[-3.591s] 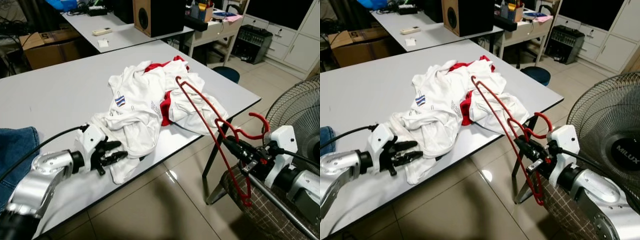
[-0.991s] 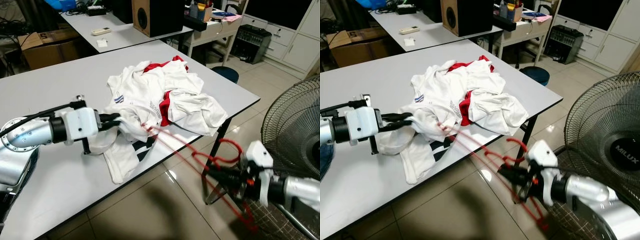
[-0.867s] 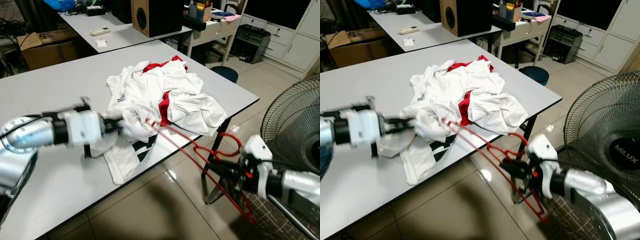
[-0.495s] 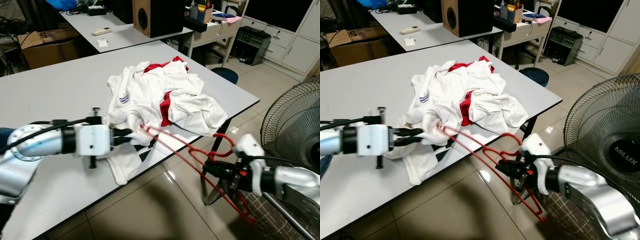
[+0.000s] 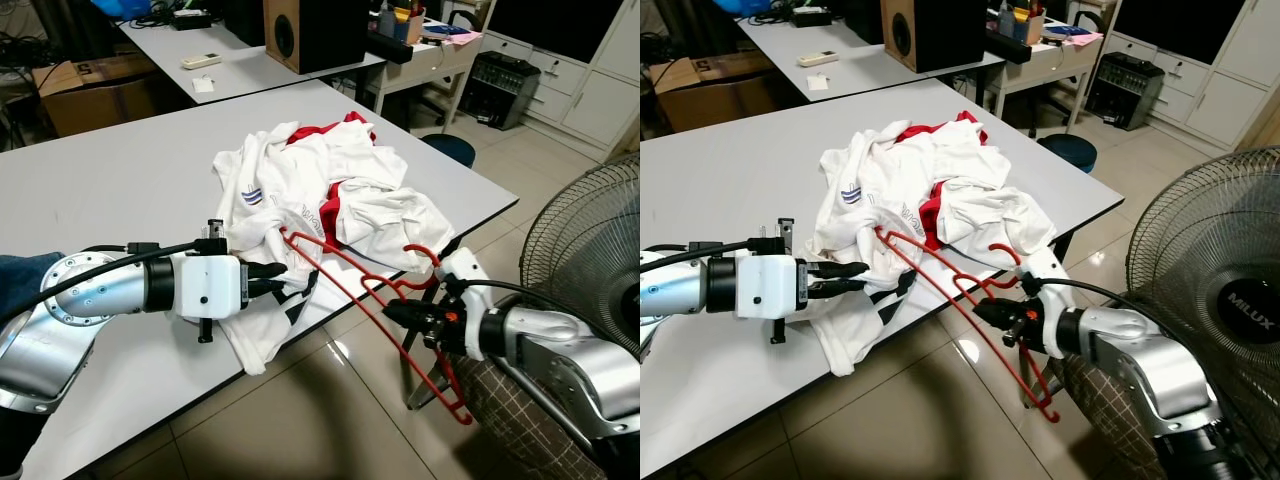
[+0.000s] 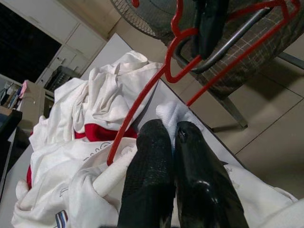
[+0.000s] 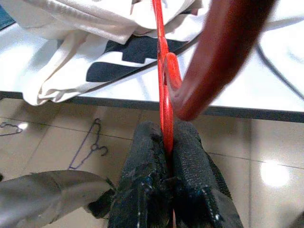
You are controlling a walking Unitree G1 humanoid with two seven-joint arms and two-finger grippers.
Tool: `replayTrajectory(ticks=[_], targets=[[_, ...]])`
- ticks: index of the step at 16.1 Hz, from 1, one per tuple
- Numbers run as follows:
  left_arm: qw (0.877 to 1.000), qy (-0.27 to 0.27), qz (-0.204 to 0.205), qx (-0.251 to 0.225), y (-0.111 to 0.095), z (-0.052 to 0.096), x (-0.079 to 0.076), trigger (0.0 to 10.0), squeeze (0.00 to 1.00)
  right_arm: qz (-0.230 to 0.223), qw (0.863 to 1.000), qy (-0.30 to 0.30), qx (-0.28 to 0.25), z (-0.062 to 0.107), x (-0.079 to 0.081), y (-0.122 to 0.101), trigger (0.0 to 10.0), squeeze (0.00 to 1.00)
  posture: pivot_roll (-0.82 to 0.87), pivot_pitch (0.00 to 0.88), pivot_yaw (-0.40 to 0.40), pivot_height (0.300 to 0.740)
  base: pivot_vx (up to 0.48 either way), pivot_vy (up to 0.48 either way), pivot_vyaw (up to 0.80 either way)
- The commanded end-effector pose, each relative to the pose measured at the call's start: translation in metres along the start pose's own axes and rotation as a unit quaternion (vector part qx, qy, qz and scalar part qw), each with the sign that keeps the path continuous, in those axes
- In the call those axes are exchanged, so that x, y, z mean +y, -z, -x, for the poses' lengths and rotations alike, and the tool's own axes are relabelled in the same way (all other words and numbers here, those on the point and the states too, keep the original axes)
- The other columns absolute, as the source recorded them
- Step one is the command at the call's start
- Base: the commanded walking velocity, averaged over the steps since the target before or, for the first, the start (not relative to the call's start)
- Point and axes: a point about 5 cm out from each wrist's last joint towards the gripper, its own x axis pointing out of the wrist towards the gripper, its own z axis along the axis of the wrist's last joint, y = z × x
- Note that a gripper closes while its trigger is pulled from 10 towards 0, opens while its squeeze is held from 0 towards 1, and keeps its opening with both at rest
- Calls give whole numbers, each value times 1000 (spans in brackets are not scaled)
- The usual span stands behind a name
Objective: Hang hanger
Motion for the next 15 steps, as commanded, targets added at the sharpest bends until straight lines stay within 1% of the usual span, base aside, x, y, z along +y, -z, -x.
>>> replayTrajectory(ticks=[1,3,4,7,10,12,13,14,15], targets=[[1000,5,-10,-6,-5,-4,-1,0,0,-1,1000,-3,-6,-2,-3,-4,10000,0,-117,0,-41,740,0,0,0],[1000,3,-9,-6,-5,-6,-1,0,0,-10,1000,-12,-12,-7,-4,-5,10000,0,-117,0,-42,740,0,0,0],[1000,0,-6,-2,-3,-7,-1,0,0,-5,1000,-29,-5,-10,-2,-5,10000,0,-117,0,-42,740,0,0,0],[1000,-10,-2,15,4,-6,2,0,0,8,997,-69,11,-8,8,-2,10000,0,-117,0,-42,740,0,0,0],[1000,-15,-2,19,6,-5,3,0,0,13,996,-80,24,-7,10,1,10000,0,-116,0,-51,740,0,0,0],[1000,-14,-4,14,4,-6,3,0,0,5,999,-46,18,-11,2,-1,10000,0,-116,0,-51,740,0,0,0],[1000,-12,-4,8,2,-7,2,0,0,-3,1000,-14,11,-15,-6,-3,10000,0,-116,0,-51,740,0,0,0],[1000,-10,-3,1,0,-9,1,0,0,-21,1000,23,-2,-18,-15,-6,10000,0,-117,0,-48,740,0,0,0],[1000,-7,-2,-2,-1,-10,0,0,0,-35,998,45,-21,-21,-22,-11,10000,0,-114,0,-50,740,0,0,0]])
